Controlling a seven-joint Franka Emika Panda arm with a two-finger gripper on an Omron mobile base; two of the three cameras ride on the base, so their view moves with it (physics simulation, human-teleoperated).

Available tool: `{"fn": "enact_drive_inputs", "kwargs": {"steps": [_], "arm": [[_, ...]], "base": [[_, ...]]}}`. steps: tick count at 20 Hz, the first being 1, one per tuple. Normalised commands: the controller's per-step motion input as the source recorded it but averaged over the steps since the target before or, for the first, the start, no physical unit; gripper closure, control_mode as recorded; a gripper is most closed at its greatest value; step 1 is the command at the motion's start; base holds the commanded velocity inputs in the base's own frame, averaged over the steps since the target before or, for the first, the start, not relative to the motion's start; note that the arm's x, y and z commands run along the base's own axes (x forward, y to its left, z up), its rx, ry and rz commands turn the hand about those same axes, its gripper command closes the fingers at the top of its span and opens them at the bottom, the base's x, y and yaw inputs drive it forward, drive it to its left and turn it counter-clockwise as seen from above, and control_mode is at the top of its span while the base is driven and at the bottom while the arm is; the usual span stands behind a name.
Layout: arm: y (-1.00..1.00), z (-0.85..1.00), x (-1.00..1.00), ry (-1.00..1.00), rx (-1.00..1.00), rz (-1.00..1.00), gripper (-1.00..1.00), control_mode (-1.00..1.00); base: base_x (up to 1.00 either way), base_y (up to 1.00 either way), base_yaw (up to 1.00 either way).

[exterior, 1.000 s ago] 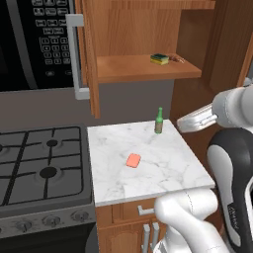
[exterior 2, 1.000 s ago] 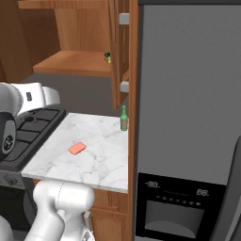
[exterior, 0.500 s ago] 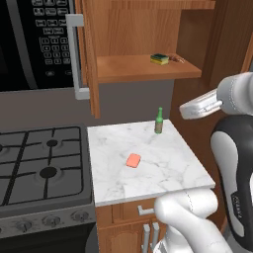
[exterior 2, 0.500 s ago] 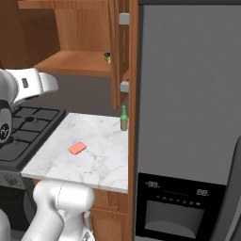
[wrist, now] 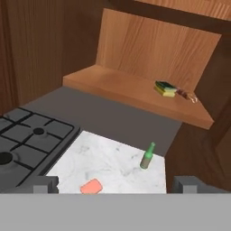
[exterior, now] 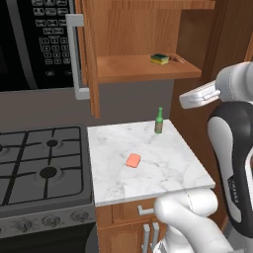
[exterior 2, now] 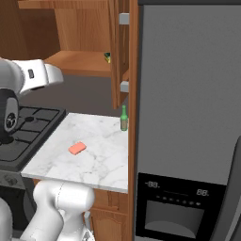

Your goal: Pick the bar soap and sponge from the cabinet and place them on the counter.

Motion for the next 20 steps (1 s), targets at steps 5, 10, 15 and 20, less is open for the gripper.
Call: {"fn": "enact_drive_inputs", "kwargs": {"steps": [5, 10, 15, 20], "arm": [[-0.05, 0.02, 0.24, -0.07, 0.00, 0.00, -1.00, -1.00], [0.00, 0.07, 0.29, -0.09, 0.00, 0.00, -1.00, -1.00], [0.00, 0.15, 0.28, -0.05, 0.00, -0.03, -1.00, -1.00], [0.00, 0.14, 0.28, -0.02, 0.00, -0.03, -1.00, -1.00]], "base": [[0.00, 0.00, 0.00], [0.00, 0.00, 0.00], [0.00, 0.00, 0.00], [0.00, 0.00, 0.00]]}}
